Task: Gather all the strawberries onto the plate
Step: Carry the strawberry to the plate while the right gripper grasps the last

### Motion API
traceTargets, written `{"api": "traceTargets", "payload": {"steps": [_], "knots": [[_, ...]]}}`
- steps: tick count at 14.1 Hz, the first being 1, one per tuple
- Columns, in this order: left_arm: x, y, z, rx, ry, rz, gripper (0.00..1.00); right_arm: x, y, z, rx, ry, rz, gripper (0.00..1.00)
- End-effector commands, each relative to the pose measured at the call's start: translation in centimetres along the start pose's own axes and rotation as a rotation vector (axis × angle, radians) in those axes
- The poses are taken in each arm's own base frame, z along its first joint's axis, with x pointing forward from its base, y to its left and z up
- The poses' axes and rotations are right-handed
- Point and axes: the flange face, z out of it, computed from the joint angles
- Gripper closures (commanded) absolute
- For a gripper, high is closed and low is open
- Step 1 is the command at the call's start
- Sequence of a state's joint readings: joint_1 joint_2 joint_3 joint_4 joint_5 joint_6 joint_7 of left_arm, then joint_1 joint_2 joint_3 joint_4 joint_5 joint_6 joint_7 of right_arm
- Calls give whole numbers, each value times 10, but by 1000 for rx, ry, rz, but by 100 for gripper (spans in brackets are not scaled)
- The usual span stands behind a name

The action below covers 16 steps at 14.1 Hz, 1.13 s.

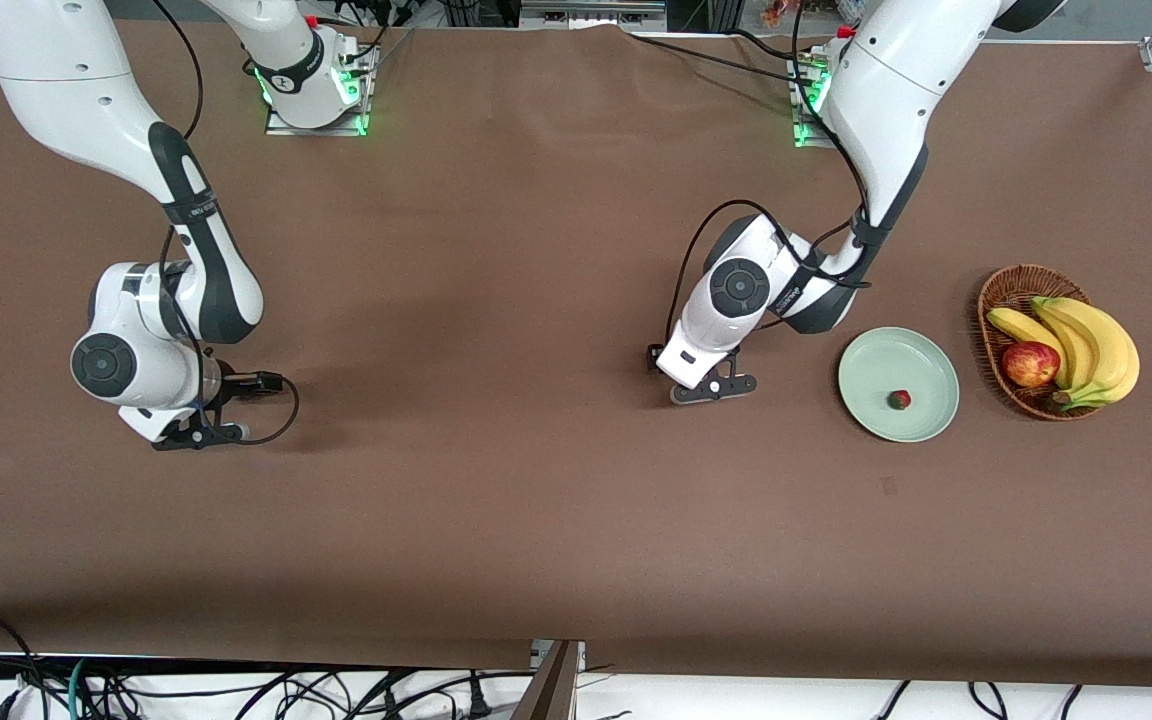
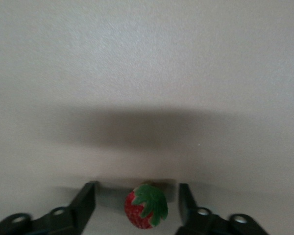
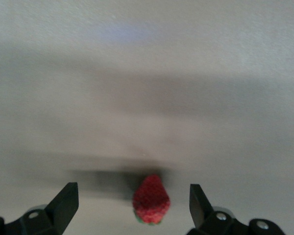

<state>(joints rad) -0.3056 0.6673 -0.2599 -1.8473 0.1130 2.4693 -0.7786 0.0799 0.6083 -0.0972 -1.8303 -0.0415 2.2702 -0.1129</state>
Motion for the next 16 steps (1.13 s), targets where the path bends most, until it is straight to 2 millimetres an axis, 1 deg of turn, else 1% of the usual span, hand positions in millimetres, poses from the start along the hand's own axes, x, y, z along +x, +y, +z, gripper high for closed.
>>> {"api": "traceTargets", "payload": {"steps": [1, 2, 3, 4, 5, 6, 7, 8, 9, 10, 12, 13, 14, 15, 16], "knots": [[-3, 4, 1, 7, 22, 9, 67, -16, 9, 9, 3, 20, -17, 0], [-4, 5, -1, 5, 23, 11, 78, -18, 9, 11, 3, 20, -13, 0], [-3, 5, -2, 4, 25, 8, 85, -17, 9, 10, 4, 22, -14, 5], [-2, 5, -5, 2, 28, 6, 86, -18, 11, 11, 5, 20, -11, 18], [0, 3, -7, 4, 28, 8, 87, -18, 12, 11, 6, 20, -9, 34], [4, 1, -15, 2, 35, 7, 88, -19, 13, 11, 6, 17, -7, 52], [11, -6, -30, 16, 35, 2, 88, -19, 12, 12, 7, 13, -9, 67], [20, -19, -48, 48, 16, 23, 88, -19, 12, 11, 8, 13, -6, 78], [35, -38, -72, 75, -3, 64, 88, -19, 12, 11, 10, 12, -5, 87], [45, -59, -87, 101, -31, 106, 88, -19, 11, 11, 10, 12, -4, 93], [65, -104, -108, 123, -68, 175, 88, -15, 8, 6, 12, 23, -1, 94], [71, -126, -114, 135, -99, 226, 88, -10, -1, 0, 17, 37, -6, 95], [81, -152, -123, 136, -118, 262, 88, -2, -15, -8, 22, 57, -9, 95], [92, -183, -128, 130, -132, 300, 88, 9, -32, -20, 35, 86, 5, 95], [100, -210, -132, 119, -141, 355, 88, 22, -52, -32, 47, 116, 17, 95]]}}
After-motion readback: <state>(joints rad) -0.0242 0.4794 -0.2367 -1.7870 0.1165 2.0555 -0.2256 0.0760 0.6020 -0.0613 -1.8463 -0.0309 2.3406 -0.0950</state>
